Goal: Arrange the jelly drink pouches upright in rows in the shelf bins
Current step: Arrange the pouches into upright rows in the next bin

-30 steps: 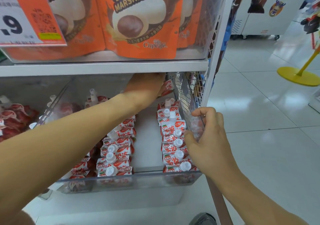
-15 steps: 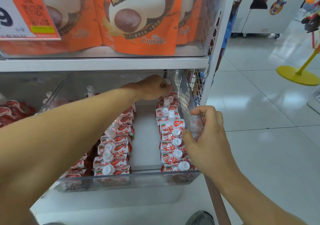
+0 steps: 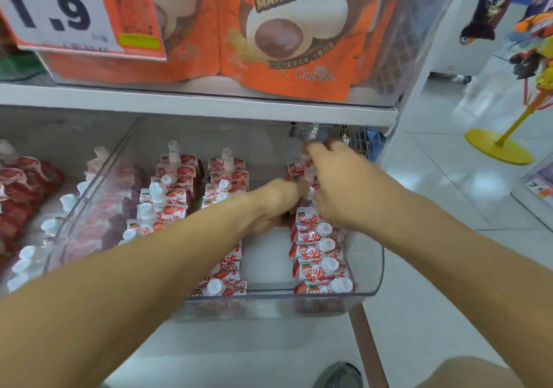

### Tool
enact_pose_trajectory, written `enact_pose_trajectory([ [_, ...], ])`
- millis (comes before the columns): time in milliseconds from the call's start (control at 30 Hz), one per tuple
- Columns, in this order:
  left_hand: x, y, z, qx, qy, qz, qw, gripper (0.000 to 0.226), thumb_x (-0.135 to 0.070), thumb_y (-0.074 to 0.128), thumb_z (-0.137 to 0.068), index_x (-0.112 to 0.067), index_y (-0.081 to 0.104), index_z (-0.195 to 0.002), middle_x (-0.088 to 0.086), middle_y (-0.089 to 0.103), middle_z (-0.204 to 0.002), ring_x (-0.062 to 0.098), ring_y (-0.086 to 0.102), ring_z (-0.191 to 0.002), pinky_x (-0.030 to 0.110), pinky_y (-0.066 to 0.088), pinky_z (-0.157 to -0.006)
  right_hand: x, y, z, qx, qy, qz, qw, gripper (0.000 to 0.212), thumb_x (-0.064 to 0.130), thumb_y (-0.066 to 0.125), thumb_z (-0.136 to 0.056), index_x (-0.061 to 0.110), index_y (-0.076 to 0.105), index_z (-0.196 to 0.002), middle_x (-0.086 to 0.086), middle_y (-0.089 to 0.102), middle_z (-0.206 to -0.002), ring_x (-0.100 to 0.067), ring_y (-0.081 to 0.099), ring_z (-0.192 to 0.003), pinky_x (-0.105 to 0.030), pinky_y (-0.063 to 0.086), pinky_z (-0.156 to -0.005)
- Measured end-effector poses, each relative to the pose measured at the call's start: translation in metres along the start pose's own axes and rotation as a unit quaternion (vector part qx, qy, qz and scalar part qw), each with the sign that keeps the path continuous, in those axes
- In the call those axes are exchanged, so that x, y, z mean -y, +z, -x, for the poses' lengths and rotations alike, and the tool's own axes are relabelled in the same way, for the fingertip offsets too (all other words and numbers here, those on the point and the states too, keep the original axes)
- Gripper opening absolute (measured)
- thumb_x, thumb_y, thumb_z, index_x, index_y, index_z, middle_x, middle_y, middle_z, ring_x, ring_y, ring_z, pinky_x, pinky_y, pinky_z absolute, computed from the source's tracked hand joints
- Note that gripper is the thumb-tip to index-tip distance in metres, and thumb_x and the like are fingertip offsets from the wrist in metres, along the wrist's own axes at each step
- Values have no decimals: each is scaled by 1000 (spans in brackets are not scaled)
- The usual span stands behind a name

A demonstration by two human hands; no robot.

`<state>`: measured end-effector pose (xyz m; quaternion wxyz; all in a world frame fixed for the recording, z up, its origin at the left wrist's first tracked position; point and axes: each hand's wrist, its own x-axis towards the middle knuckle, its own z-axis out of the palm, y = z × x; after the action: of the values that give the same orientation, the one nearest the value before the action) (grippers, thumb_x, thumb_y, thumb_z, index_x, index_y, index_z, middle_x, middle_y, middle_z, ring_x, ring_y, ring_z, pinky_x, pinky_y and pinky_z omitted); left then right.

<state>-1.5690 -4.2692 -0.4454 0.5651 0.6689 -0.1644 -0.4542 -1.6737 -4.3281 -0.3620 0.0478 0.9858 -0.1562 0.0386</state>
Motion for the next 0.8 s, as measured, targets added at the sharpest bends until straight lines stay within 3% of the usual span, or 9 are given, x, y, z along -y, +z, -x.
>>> enact_pose_trajectory([
  [67, 5, -3, 1, 33, -1, -16, 999, 21, -24, 61, -93, -7, 65, -104, 5, 70, -93, 13, 64, -75, 23, 52, -68, -4, -1, -39, 57, -14, 65, 996, 56, 7, 62, -87, 10, 39, -139, -11, 53, -115, -29, 58, -96, -31, 38, -69],
  [167, 11, -6, 0, 41, 17, -171, 984, 42, -35, 70, -85, -11, 60, -118, 4, 68, -113, 17, 65, -97, 27, 52, -86, -14, 15, -87, 148, -30, 53, 987, 58, 19, 61, -94, 17, 36, -147, -11, 53, -139, -28, 56, -116, -27, 45, -83],
  [233, 12, -8, 1, 34, 13, -356, 934, 73, -48, 66, -84, -8, 42, -140, 7, 56, -135, 24, 56, -117, 34, 45, -101, -20, 27, -103, 184, -12, 13, 983, 59, 32, 61, -96, 24, 37, -149, -5, 46, -149, -26, 52, -128, -22, 40, -91],
  [300, 10, -11, 1, 25, 19, -439, 898, 89, -54, 58, -88, -6, 18, -151, 10, 39, -150, 29, 43, -132, 35, 36, -109, -25, 38, -113, 200, -4, 43, 979, 53, 36, 63, -94, 20, 49, -142, -5, 53, -144, -27, 56, -123, -26, 46, -94],
  [400, 6, -15, 1, 50, 31, -439, 897, 82, -48, 54, -93, -6, 17, -152, 11, 33, -154, 29, 39, -135, 32, 33, -108, -24, 43, -120, 224, -4, 99, 970, 39, 36, 63, -93, 15, 61, -126, -7, 63, -126, -26, 62, -105, -29, 51, -83],
  [567, 12, -17, 1, 78, 13, -308, 948, 63, -31, 63, -92, -9, 37, -144, 9, 45, -145, 28, 48, -127, 37, 40, -107, -19, 32, -118, 262, 32, 80, 961, 38, 39, 53, -97, 17, 60, -127, -3, 64, -125, -24, 63, -102, -27, 48, -78],
  [667, 14, -14, -4, 63, 21, -293, 954, 49, -24, 64, -90, -6, 49, -132, 8, 55, -127, 27, 55, -117, 38, 44, -104, -17, 38, -114, 270, 62, 55, 959, 39, 51, 57, -90, 18, 66, -110, -4, 67, -112, -23, 64, -94, -27, 52, -72],
  [733, 14, -10, -3, 57, 27, -285, 956, 39, -21, 64, -89, -10, 51, -124, 6, 55, -115, 24, 56, -102, 38, 46, -99, -12, 48, -109, 236, 93, 26, 967, 45, 64, 58, -84, 20, 63, -89, 1, 63, -87, -20, 63, -76, -24, 51, -58],
  [800, 14, -8, -3, 52, 31, -271, 961, 38, -20, 63, -88, -17, 47, -123, 7, 54, -111, 22, 51, -95, 36, 47, -95, -10, 61, -109, 172, 99, 57, 978, 39, 55, 62, -86, 17, 59, -77, 1, 60, -74, -16, 58, -61, -22, 41, -48],
])
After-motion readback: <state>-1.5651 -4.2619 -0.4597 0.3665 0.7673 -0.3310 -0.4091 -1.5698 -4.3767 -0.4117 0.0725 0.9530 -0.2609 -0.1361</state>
